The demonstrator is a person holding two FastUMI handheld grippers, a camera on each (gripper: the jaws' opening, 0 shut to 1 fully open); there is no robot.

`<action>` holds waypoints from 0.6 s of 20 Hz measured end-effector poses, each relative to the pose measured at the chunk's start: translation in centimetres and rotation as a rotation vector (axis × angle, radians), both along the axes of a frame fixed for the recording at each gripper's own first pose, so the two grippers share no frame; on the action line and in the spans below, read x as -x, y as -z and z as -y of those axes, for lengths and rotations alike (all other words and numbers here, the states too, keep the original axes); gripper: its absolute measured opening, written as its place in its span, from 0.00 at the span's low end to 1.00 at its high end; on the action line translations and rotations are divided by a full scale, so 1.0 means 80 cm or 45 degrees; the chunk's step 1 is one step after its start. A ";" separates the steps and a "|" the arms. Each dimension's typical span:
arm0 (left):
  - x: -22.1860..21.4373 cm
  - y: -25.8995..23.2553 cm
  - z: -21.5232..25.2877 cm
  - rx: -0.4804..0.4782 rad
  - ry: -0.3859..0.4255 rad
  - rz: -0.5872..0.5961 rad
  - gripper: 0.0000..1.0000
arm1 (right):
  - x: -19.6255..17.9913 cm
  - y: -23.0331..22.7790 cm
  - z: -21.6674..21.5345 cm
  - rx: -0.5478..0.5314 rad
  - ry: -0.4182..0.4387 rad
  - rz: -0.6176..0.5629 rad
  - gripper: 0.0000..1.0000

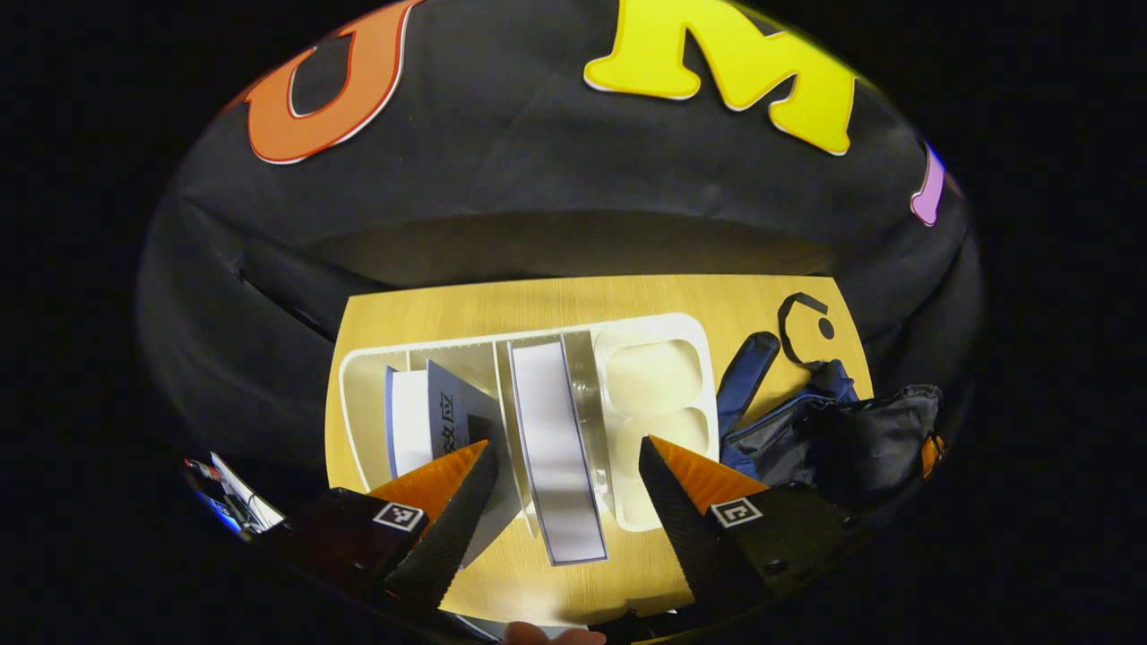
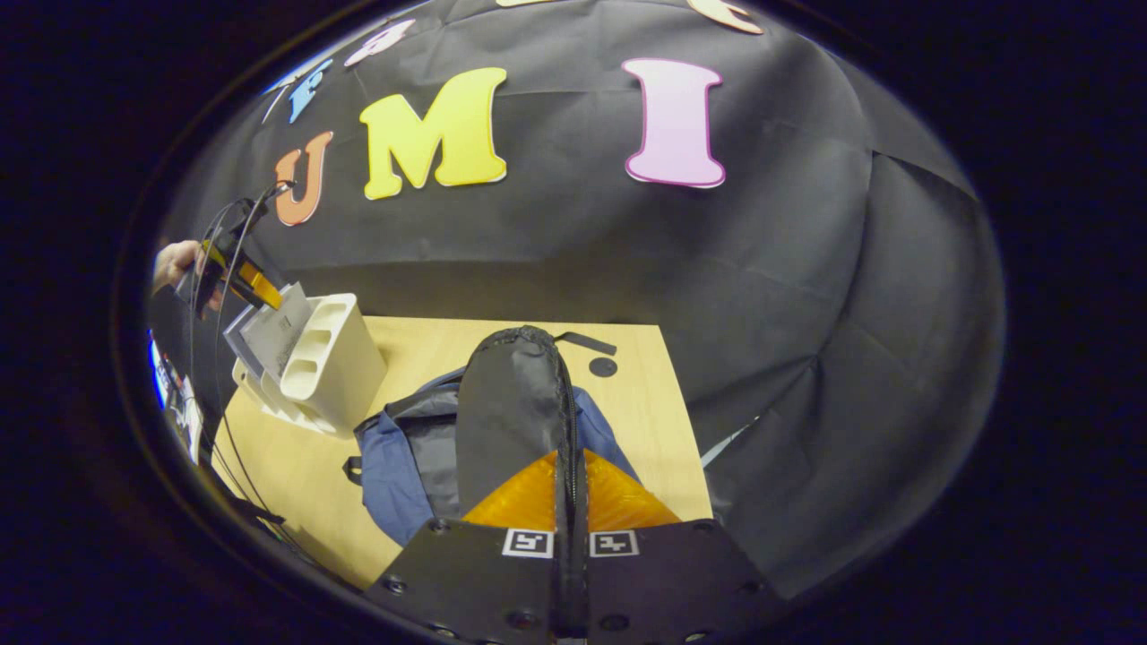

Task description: Open the schoolbag, grab two books from the bookshelf and put them into the schoolbag.

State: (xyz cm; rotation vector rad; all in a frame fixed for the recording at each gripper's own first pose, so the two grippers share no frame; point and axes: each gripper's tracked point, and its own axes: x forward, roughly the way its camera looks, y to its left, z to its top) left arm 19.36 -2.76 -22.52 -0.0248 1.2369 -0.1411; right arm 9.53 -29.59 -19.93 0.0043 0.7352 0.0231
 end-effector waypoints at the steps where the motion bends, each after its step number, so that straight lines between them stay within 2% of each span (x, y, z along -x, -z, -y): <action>1: 0.004 0.009 0.001 0.012 -0.016 -0.043 1.00 | 0.000 0.003 0.001 0.000 0.002 -0.006 0.00; 4: 0.017 0.031 0.008 0.040 -0.044 -0.173 1.00 | 0.002 0.009 0.007 -0.025 0.034 -0.018 0.00; 8: 0.023 0.052 0.003 0.022 -0.060 -0.267 0.97 | 0.003 0.009 0.008 -0.019 0.031 -0.014 0.00; 12: 0.038 0.068 0.004 0.032 -0.122 -0.385 0.80 | 0.006 0.013 0.011 -0.029 0.043 -0.020 0.00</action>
